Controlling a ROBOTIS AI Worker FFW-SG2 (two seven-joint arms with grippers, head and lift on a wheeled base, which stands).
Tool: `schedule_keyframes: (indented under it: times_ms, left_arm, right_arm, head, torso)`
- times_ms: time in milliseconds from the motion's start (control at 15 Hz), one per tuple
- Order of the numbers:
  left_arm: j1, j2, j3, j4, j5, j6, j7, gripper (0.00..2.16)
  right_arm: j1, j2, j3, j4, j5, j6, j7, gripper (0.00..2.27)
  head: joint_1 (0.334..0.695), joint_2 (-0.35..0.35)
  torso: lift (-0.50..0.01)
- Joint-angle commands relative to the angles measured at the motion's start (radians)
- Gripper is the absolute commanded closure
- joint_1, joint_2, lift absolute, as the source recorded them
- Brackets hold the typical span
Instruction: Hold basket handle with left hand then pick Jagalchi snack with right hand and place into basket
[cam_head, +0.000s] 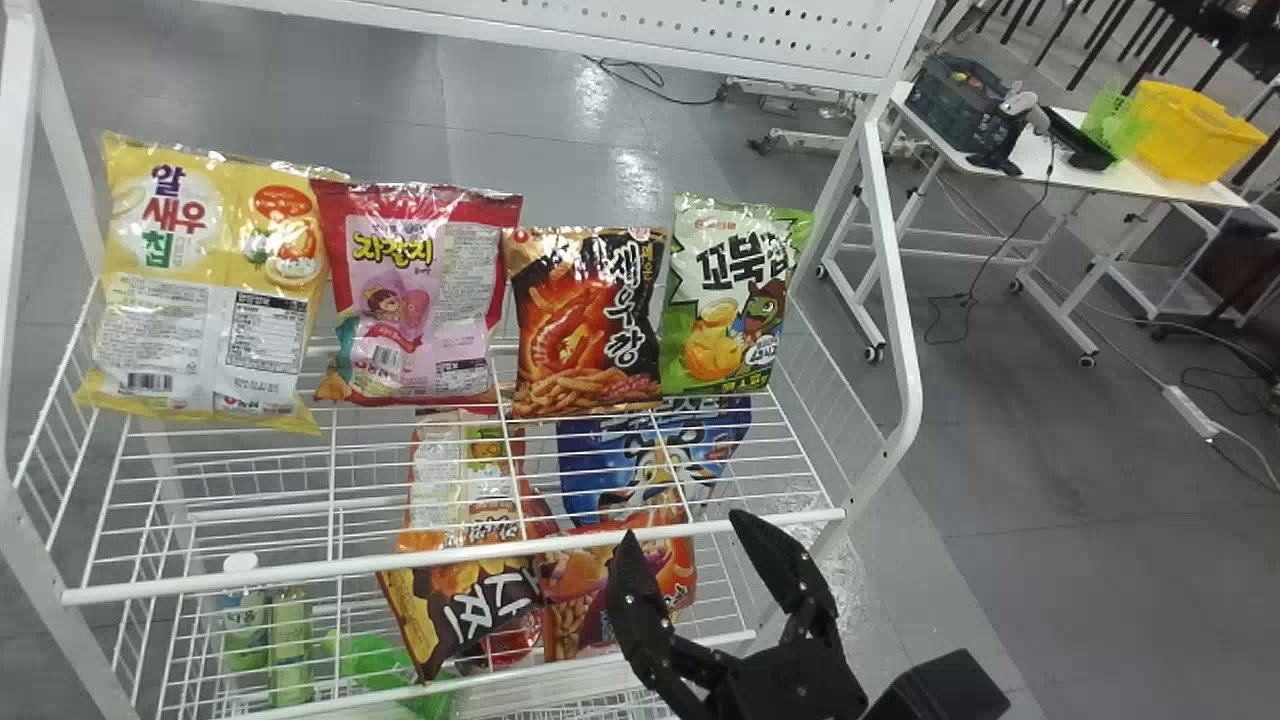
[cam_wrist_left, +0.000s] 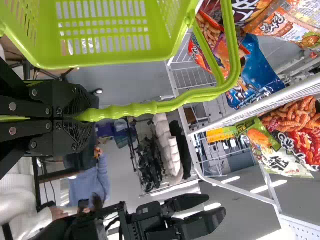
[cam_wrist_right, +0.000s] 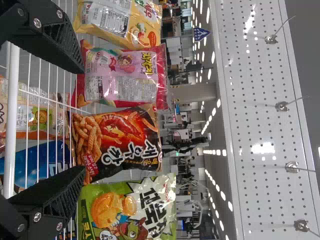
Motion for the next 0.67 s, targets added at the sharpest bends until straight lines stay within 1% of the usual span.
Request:
schedule_keyframes:
  times_ms: [0, 133, 400, 600]
  left_arm:
    - [0.0, 0.0, 0.0, 0.0, -0.004, 0.0, 0.0, 1.52]
    - [0.0, 0.0, 0.0, 0.002, -0.005, 0.0, 0.0, 1.52]
    - [-0.015, 0.007, -0.011, 0.005, -0.016, 0.012, 0.0, 1.52]
    - [-0.041, 0.015, -0.025, 0.017, -0.025, 0.043, 0.0, 1.52]
  right_arm:
    - [-0.017, 0.001, 0.01, 0.003, 0.0, 0.001, 0.0, 0.14]
    - [-0.055, 0.005, 0.032, 0.012, 0.009, 0.026, -0.002, 0.13]
    - [-0.158, 0.026, 0.083, 0.023, 0.061, 0.136, -0.011, 0.14]
    - [-0.227, 0.067, 0.098, 0.064, 0.083, 0.154, -0.017, 0.14]
  head:
    - [0.695, -0.339]
    - [0.695, -0.333]
    - [0.695, -0.275]
    - [0.695, -0.239]
  torso:
    - [-0.01]
    - [-0.01]
    - [-0.01]
    - [-0.01]
